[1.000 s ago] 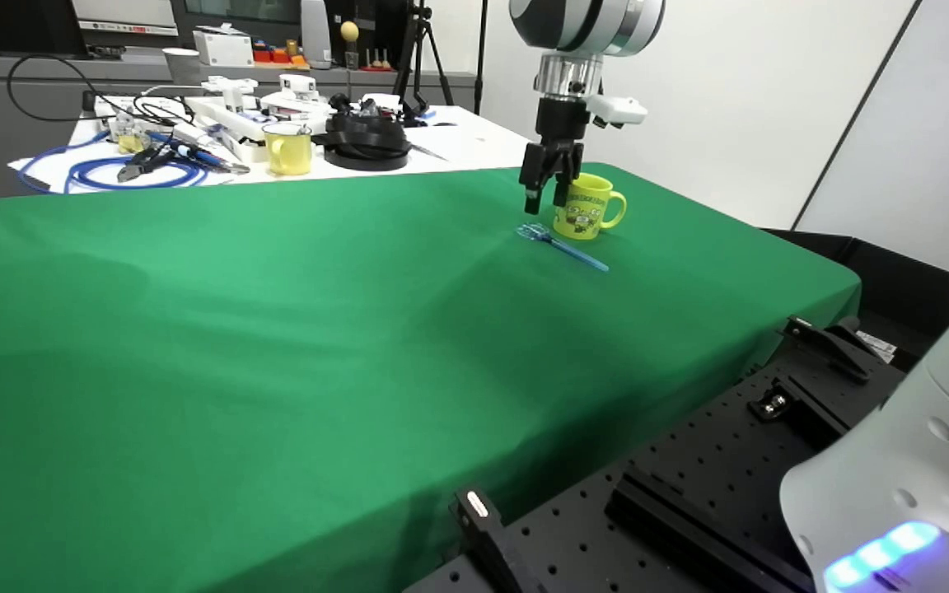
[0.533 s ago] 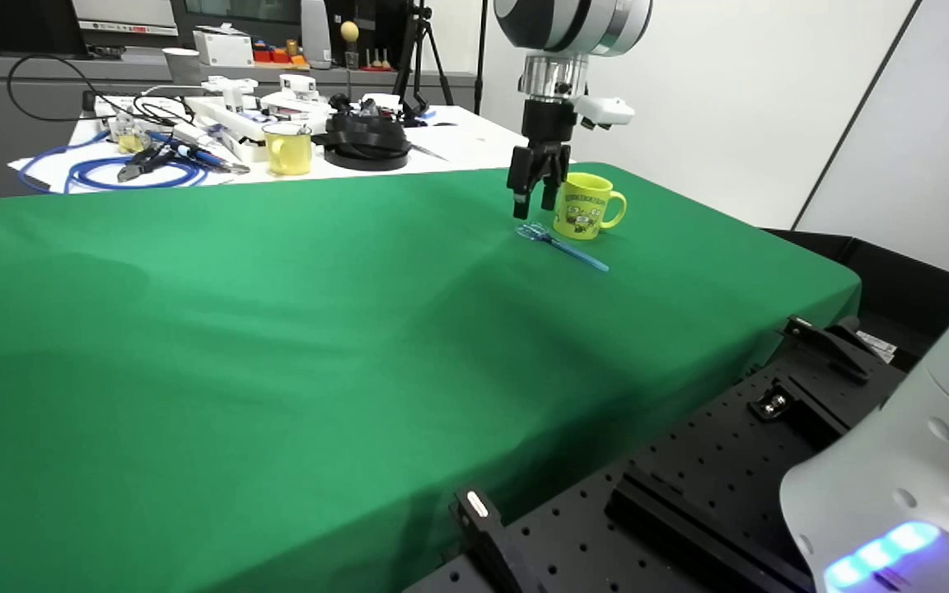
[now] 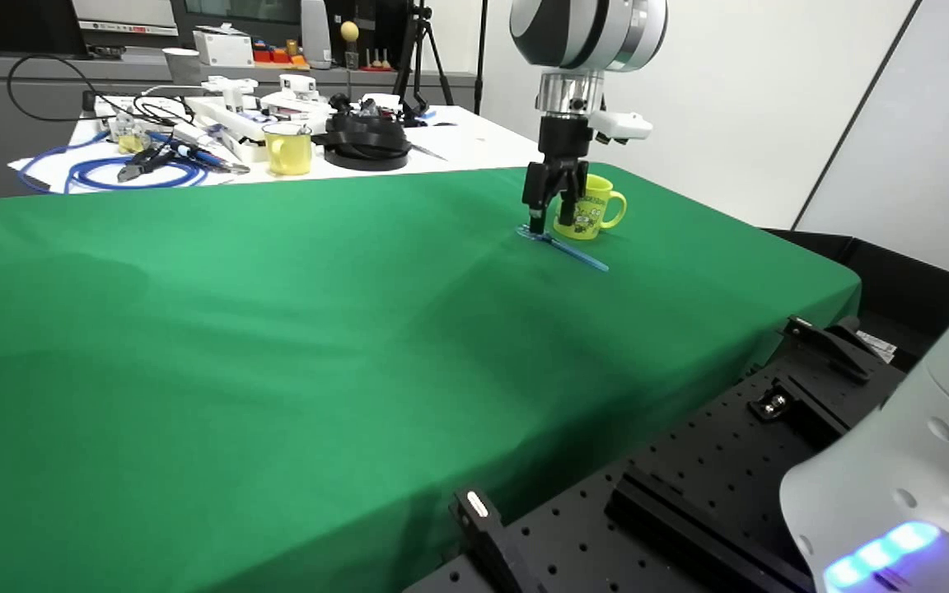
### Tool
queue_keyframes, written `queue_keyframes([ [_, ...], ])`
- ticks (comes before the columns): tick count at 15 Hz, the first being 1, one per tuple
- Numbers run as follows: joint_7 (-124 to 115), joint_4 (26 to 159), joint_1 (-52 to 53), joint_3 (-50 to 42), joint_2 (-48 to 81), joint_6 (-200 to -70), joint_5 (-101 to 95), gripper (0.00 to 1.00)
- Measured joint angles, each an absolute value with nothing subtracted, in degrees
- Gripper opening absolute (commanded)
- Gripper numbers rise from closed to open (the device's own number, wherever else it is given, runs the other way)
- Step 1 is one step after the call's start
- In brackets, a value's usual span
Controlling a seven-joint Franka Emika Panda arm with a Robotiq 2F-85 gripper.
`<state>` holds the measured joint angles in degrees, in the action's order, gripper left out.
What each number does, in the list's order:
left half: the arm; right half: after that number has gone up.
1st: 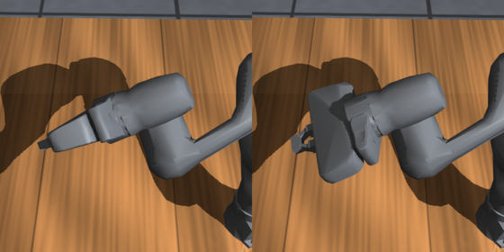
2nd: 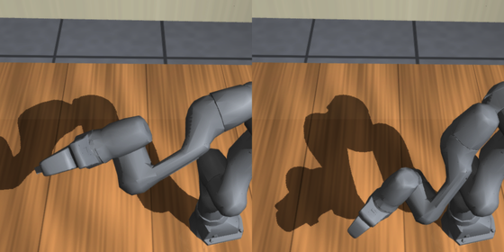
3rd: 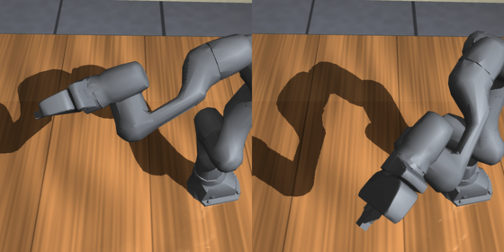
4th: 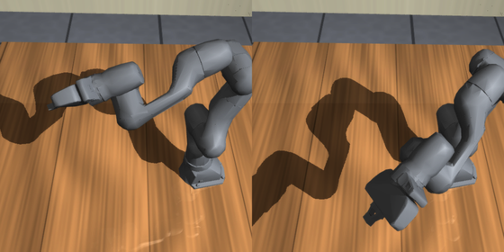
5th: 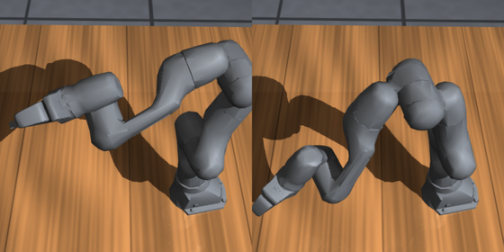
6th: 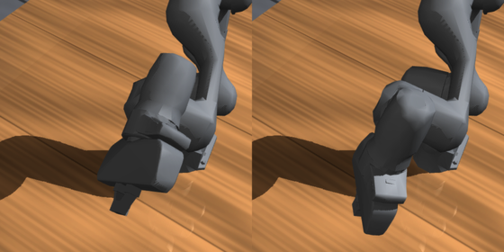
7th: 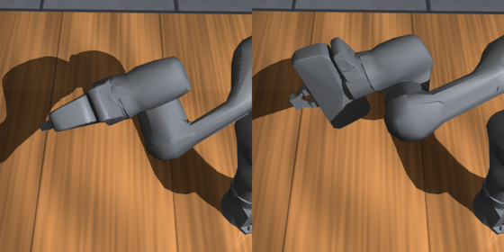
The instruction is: Place the pair of scissors inside the yellow mug
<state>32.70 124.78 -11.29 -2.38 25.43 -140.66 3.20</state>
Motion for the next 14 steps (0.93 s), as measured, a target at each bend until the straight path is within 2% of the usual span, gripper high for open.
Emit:
queue_keyframes([
  [14, 32.0, 124.9, -13.4, -3.3, 27.1, -143.5, 3.4, 1.0],
])
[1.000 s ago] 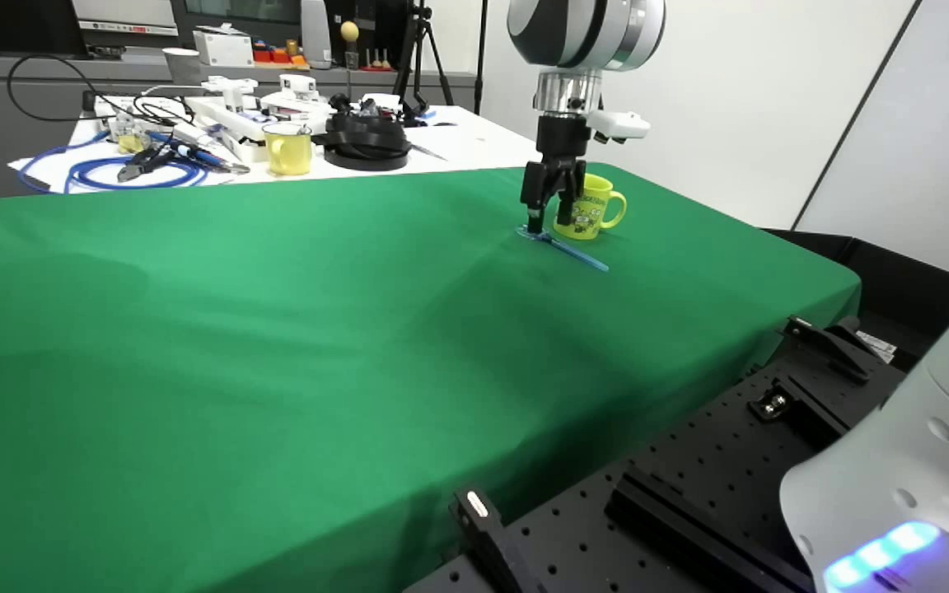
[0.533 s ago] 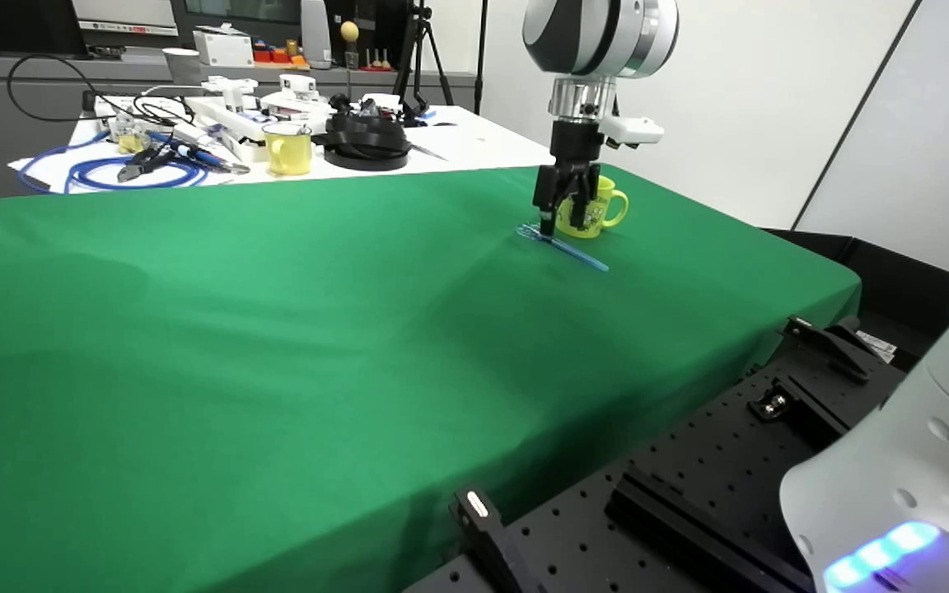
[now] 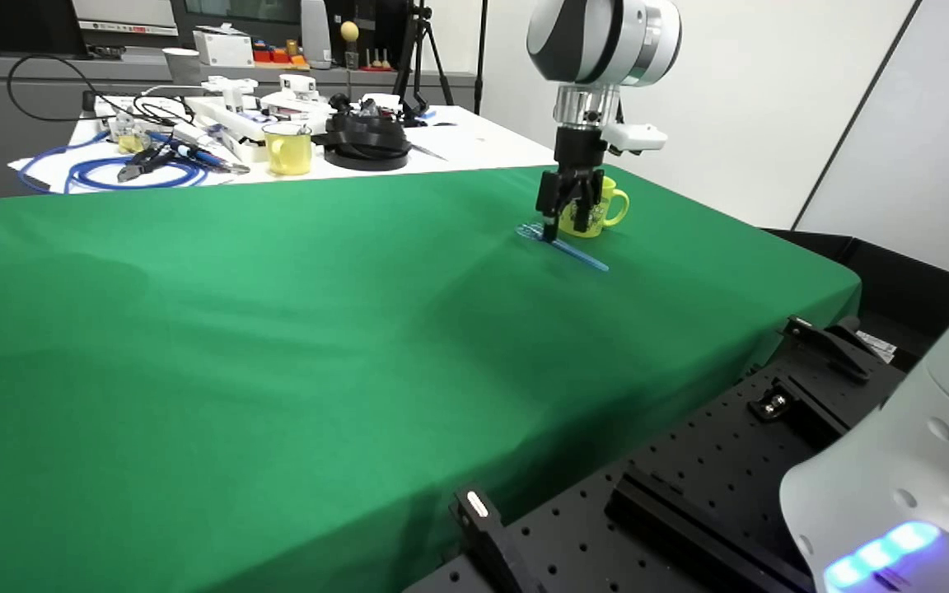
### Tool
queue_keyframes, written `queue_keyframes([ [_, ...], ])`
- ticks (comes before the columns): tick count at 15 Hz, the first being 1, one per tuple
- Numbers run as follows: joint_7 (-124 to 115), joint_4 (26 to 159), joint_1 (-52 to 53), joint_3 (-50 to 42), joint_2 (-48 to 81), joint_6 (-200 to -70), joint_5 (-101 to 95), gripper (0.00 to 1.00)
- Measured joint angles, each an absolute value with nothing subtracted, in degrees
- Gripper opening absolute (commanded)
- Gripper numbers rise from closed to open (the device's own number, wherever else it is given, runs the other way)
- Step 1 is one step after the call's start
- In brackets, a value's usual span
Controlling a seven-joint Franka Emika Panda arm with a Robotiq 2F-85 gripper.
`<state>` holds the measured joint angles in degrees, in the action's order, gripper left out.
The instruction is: Place the pair of scissors inside the yellow mug
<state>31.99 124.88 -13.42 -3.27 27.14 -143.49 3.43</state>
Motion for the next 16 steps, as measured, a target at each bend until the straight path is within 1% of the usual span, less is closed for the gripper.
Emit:
queue_keyframes([
  [16, 31.7, 127.8, -14.9, -1.6, 28.3, -151.0, 4.6, 1.0],
])
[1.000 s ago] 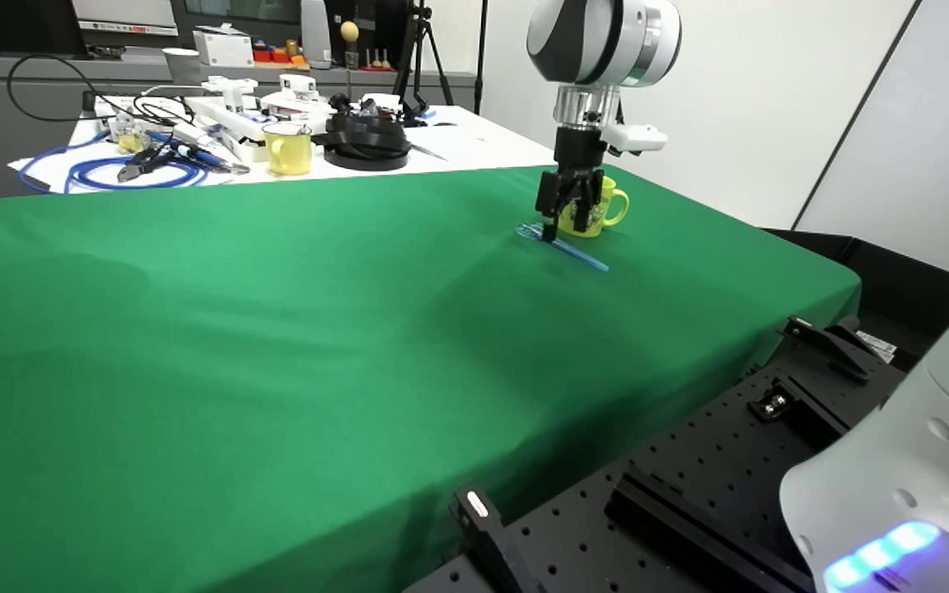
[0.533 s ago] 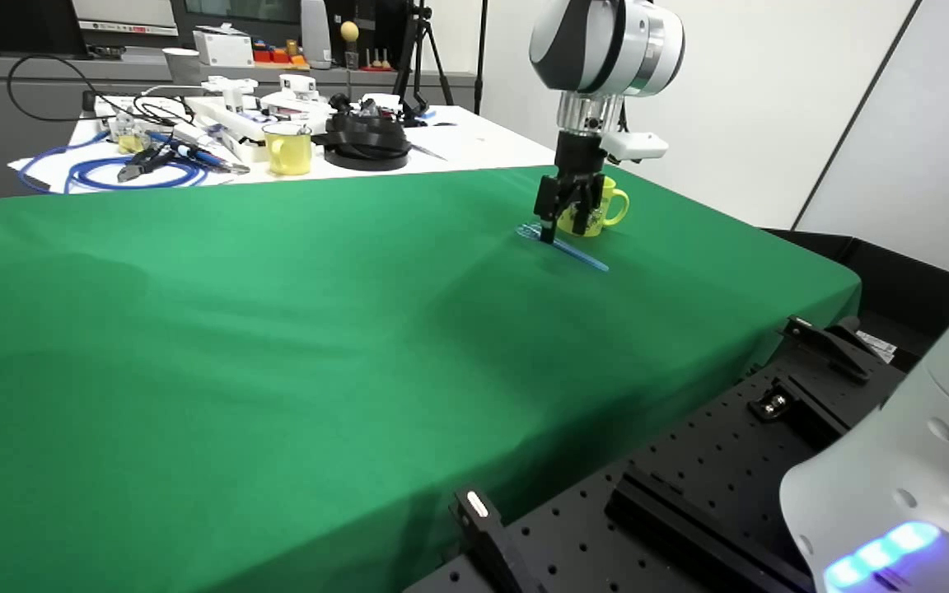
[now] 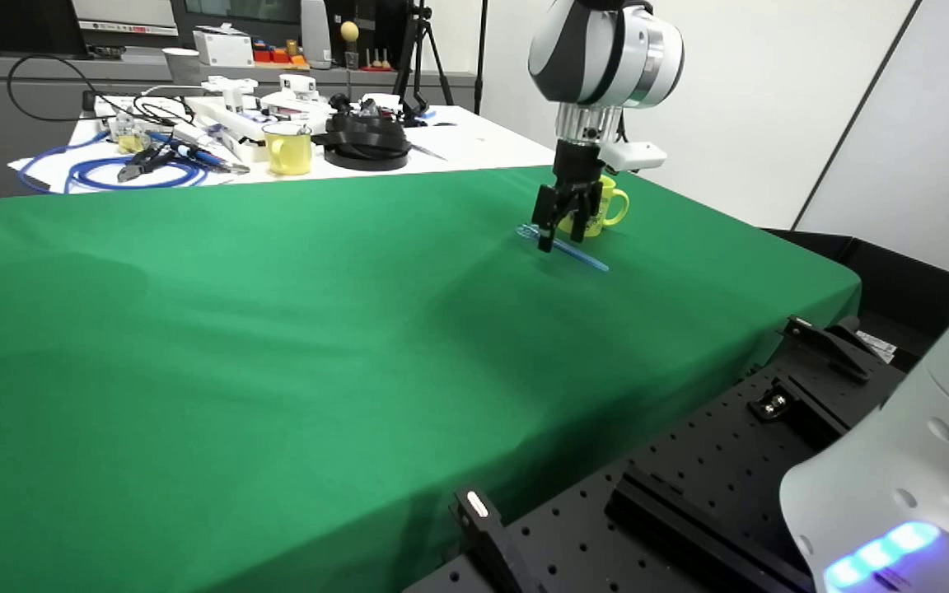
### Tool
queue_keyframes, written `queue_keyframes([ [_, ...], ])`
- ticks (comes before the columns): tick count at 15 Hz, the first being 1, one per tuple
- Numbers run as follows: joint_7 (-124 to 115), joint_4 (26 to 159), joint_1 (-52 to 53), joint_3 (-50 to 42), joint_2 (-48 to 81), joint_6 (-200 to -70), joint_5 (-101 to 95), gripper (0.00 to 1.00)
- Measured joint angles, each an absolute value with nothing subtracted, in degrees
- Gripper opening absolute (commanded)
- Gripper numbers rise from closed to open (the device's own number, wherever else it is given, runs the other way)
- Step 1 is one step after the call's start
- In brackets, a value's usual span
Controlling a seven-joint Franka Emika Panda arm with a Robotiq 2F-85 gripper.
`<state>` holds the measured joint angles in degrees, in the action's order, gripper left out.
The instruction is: Place the pair of scissors inside the yellow mug
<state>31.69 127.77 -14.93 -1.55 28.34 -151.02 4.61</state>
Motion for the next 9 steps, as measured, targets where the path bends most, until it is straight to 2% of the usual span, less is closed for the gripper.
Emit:
queue_keyframes([
  [1, 31.7, 128.0, -14.9, -1.5, 28.4, -151.2, 4.6, 0.75],
  [2, 31.7, 128.2, -14.9, -1.4, 28.5, -151.5, 4.6, 0.75],
  [9, 31.6, 128.8, -15.0, -1.4, 28.5, -154.2, 4.0, 0.26],
])
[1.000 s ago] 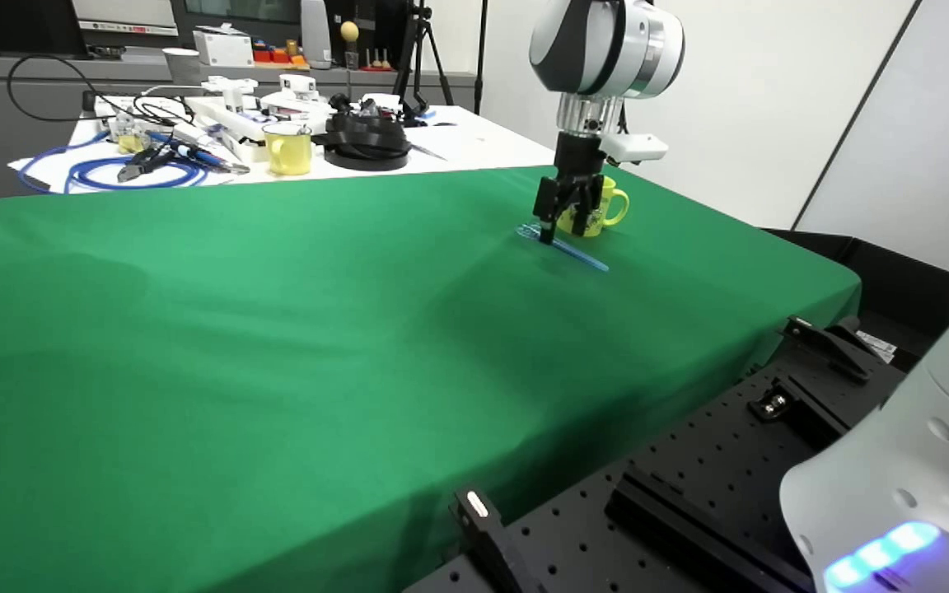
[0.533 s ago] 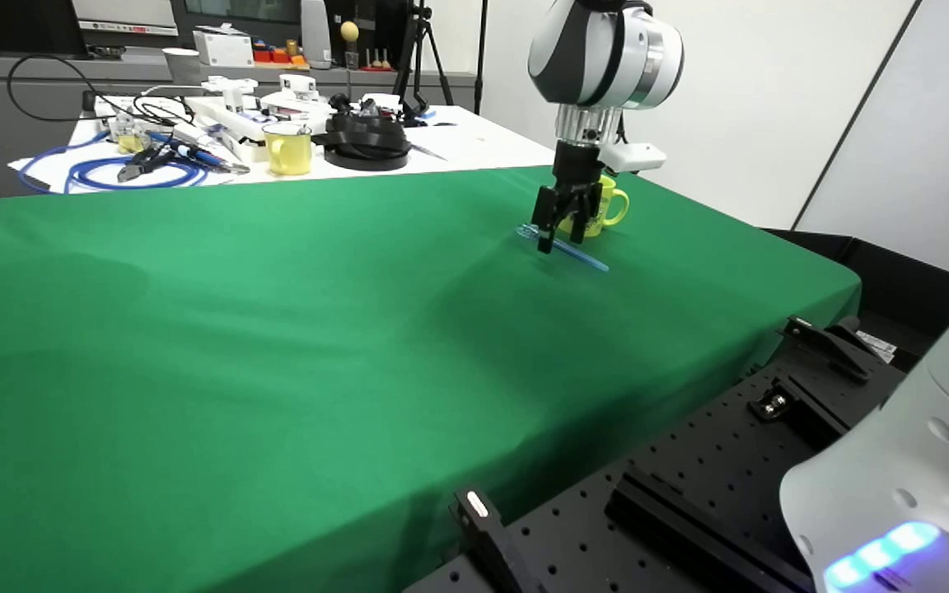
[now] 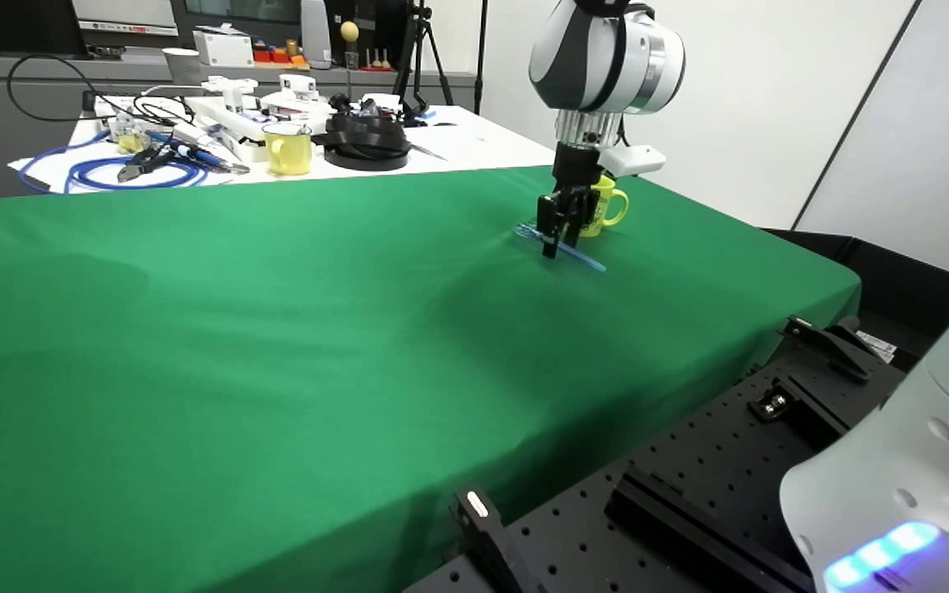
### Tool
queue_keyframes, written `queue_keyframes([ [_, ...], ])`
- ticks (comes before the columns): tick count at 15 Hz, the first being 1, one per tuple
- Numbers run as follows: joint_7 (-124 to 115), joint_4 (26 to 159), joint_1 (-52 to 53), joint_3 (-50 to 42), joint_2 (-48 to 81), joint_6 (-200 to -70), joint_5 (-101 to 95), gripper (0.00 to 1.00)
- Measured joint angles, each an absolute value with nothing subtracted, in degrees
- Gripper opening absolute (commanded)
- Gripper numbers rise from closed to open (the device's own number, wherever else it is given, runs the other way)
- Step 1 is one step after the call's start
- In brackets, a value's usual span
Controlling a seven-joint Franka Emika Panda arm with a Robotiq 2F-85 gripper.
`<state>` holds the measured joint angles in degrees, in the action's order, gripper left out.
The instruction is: Place the pair of scissors inside the yellow mug
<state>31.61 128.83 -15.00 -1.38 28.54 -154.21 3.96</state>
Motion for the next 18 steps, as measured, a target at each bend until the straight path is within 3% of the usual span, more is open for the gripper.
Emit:
queue_keyframes([
  [4, 31.5, 128.9, -15.0, -1.2, 28.2, -154.2, 3.5, 0.02],
  [5, 31.4, 128.9, -15.0, -1.2, 28.2, -154.2, 3.5, 0.06],
  [18, 29.5, 127.3, -15.0, -1.4, 28.0, -153.9, 3.2, 0.06],
])
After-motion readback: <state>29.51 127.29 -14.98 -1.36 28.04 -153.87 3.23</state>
